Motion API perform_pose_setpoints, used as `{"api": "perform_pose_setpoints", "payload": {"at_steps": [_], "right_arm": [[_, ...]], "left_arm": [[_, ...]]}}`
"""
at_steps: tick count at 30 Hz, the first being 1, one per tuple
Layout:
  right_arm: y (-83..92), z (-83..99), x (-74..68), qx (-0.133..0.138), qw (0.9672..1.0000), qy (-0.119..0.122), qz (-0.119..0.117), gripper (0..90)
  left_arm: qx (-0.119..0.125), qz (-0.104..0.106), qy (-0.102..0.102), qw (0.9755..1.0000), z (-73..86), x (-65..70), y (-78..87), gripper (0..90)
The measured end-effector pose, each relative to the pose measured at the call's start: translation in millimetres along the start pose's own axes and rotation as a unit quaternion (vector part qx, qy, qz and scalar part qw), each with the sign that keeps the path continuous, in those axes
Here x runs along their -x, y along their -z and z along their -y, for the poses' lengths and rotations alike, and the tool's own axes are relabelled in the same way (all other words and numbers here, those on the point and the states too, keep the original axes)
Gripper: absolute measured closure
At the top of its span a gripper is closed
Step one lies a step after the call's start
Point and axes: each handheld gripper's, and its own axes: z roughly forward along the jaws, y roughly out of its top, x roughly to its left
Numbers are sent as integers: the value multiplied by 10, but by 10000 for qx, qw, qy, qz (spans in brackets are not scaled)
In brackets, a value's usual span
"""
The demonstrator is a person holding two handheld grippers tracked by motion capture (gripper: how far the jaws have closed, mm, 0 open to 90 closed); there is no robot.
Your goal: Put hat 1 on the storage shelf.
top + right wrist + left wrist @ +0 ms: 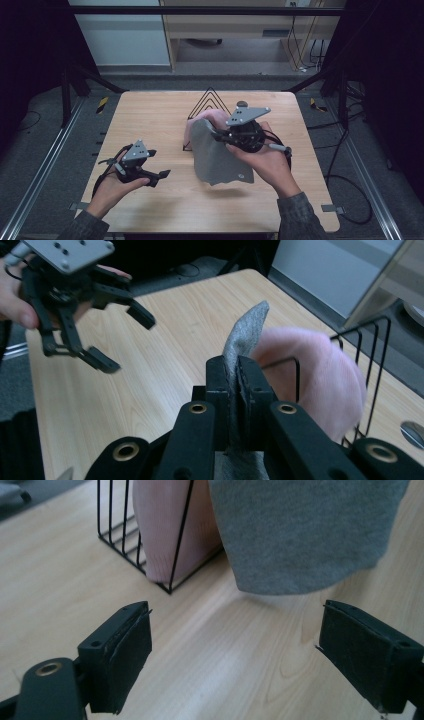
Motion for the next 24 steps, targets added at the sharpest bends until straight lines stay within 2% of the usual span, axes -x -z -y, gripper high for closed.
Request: {"api": "perform_pose_setpoints", "payload": {"at_steps": [2,4,7,8,11,17,20,22,24], "right_arm": [[-11,-77,-8,38,10000,42,-77,854],[-16,-149,-24,87,9998,94,-131,854],[-22,-254,-44,154,9996,159,-201,854],[-24,-286,-50,175,9995,167,-224,854],[-39,-364,-77,208,9991,212,-309,853],[-110,-472,-136,271,9982,325,-422,853],[-151,-472,-146,289,9980,284,-486,853],[-173,-464,-134,267,9981,266,-496,854],[-188,-450,-109,268,9982,216,-492,853]], "left_arm": [[105,93,43,9999,-106,-41,-20,132],[161,94,70,9998,-195,-82,-54,144],[244,177,65,9995,-278,-112,-96,161],[289,233,95,9993,-294,-120,-109,168],[301,191,34,9994,-326,-141,-147,200],[456,266,102,9986,-376,-183,-219,263],[585,405,150,9974,-402,-222,-264,309],[671,482,100,9965,-430,-259,-306,362],[745,660,95,9950,-456,-287,-341,515]]}}
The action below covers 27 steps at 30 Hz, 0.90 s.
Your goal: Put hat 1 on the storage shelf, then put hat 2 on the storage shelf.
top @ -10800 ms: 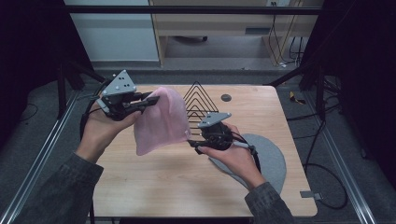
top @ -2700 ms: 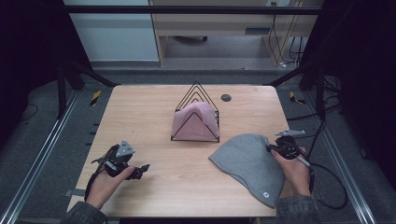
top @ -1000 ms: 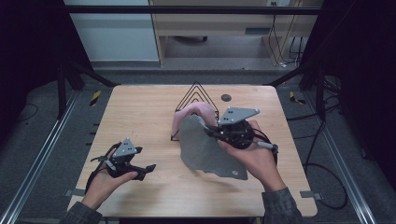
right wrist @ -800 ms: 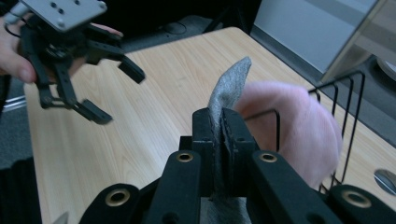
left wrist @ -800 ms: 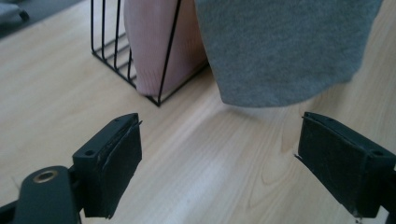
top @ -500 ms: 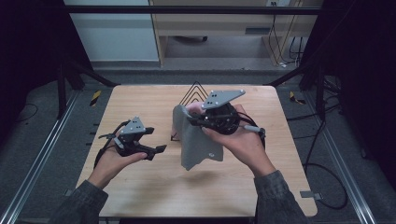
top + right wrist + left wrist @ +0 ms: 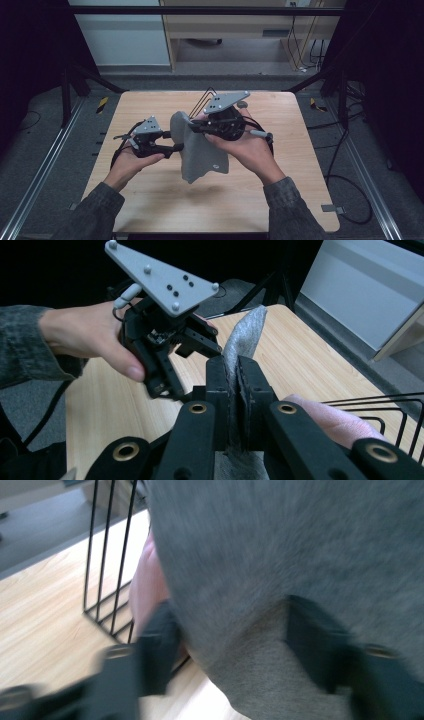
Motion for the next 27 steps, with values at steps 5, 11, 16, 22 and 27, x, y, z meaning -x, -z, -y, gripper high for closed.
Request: {"api": "perform_pose_setpoints", "payload": {"at_steps": [5,11,16,22,27], "right_arm": [[42,83,69,-30,9999,-110,105,853],[193,251,189,-87,9988,-307,366,853],[353,301,294,40,9975,-460,538,853],[539,146,433,250,9956,-512,748,853],[631,-78,570,391,9940,-502,894,854]], "left_arm": [[-121,174,-90,9997,-37,43,-39,828],[-392,94,-229,9989,-148,191,107,873],[-399,64,-232,9989,-391,274,301,875],[-413,-119,-397,9983,-768,300,462,876],[-453,-326,-552,9969,-1091,271,505,876]]}}
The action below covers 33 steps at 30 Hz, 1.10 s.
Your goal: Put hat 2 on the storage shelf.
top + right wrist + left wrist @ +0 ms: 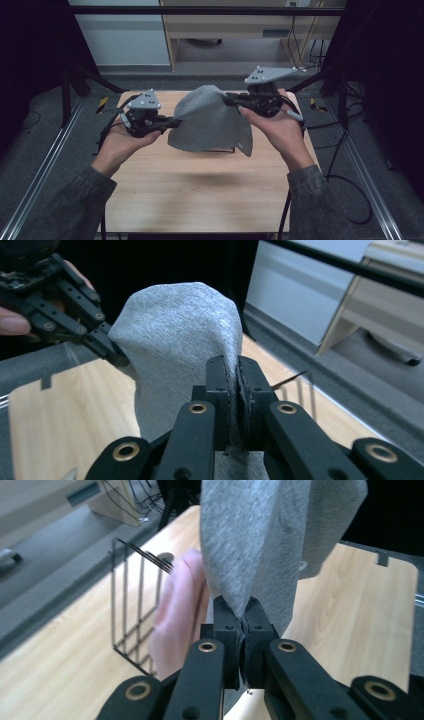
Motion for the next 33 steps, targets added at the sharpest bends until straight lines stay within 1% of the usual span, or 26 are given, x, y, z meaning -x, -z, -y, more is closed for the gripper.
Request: {"api": "perform_pose_setpoints", "payload": {"at_steps": [2,4,6,9,11,14,15,16,17,18,20,22,25,29,31,33], "right_arm": [[0,-82,78,27,10000,-24,85,854],[-2,-147,161,63,9999,-25,143,853],[5,-205,241,78,9998,-23,204,853],[31,-290,353,147,9994,26,299,852],[46,-332,420,182,9991,36,387,852],[57,-369,507,286,9983,-15,498,852],[57,-375,537,304,9981,-21,540,852],[53,-377,567,331,9978,-47,574,852],[49,-377,611,377,9974,-41,618,852],[46,-376,638,428,9971,-73,631,852],[33,-370,712,519,9963,-120,674,852],[6,-355,780,550,9957,-155,735,852],[-70,-317,860,455,9955,-148,814,852],[-186,-275,948,362,9955,-188,852,852],[-246,-265,992,378,9953,-212,862,852],[-308,-252,1041,403,9951,-309,850,852]], "left_arm": [[32,-79,43,10000,-106,-51,0,876],[74,-166,31,9998,-199,-92,-6,877],[175,-202,13,9996,-289,-119,-1,877],[255,-304,-45,9992,-419,-156,-1,877],[310,-406,-97,9986,-508,-186,-13,877],[425,-602,-182,9971,-635,-223,-35,878],[427,-710,-244,9963,-671,-231,-53,878],[427,-710,-244,9963,-671,-231,-53,878],[450,-865,-341,9946,-727,-260,-102,877],[494,-948,-386,9935,-749,-276,-129,877],[559,-1008,-403,9925,-780,-312,-185,877],[587,-1055,-429,9918,-790,-337,-250,877],[520,-1111,-485,9913,-765,-375,-357,877],[492,-1130,-476,9912,-724,-448,-469,878],[513,-1198,-479,9903,-717,-501,-510,877],[558,-1222,-410,9901,-705,-566,-552,878]]}}
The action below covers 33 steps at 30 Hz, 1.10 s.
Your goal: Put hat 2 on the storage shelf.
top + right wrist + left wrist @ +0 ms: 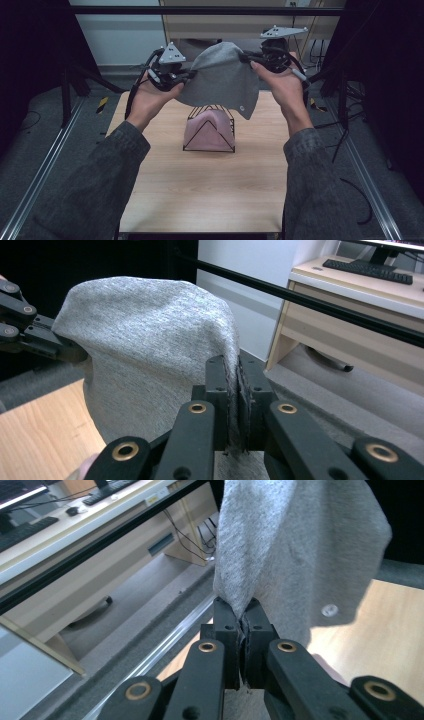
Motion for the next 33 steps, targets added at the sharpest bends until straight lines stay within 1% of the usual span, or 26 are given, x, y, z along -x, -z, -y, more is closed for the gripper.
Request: {"api": "perform_pose_setpoints", "payload": {"at_steps": [3,4,5,6,8,9,10,11,14,16,17,20,23,26,29,30,31,33], "right_arm": [[-95,22,42,-37,10000,-61,34,852],[-127,27,51,-63,10000,-24,56,852],[-157,34,60,-84,9999,-30,67,852],[-189,48,72,-99,9999,-61,48,852],[-246,75,86,-181,9998,-62,51,852],[-246,75,86,-181,9998,-62,51,852],[-283,103,90,-216,9997,-74,41,852],[-292,112,89,-228,9997,-70,34,852],[-332,152,70,-261,9996,-50,16,852],[-363,176,34,-274,9996,-16,-10,852],[-384,193,10,-298,9996,23,-8,852],[-429,243,-31,-306,9995,31,-23,852],[-473,329,-66,-384,9992,70,-30,851],[-522,432,-83,-464,9989,41,-22,851],[-560,518,-108,-507,9987,15,-37,851],[-570,540,-115,-534,9986,-7,-49,851],[-578,558,-123,-535,9985,-30,-53,851],[-585,572,-131,-558,9984,-27,-55,851]], "left_arm": [[-15,-57,-2,10000,41,-57,-85,878],[-23,-48,37,10000,57,-74,-114,878],[-31,-17,110,9999,75,-91,-143,878],[-57,0,130,9999,88,-102,-170,878],[-101,5,132,9999,115,-119,-203,877],[-101,5,132,9999,115,-119,-203,878],[-143,-15,89,9999,140,-130,-214,878],[-149,-17,99,9998,158,-138,-218,878],[-151,-54,212,9996,238,-174,-236,878],[-183,-48,238,9995,268,-184,-246,878],[-218,-42,276,9994,329,-198,-263,878],[-229,-51,368,9990,411,-217,-271,878],[-240,-5,443,9987,487,-215,-288,878],[-331,-4,407,9986,557,-184,-300,878],[-328,-20,507,9982,623,-156,-308,878],[-354,-7,531,9980,644,-151,-314,878],[-402,-13,508,9979,662,-148,-312,878],[-410,-1,532,9977,681,-141,-314,878]]}}
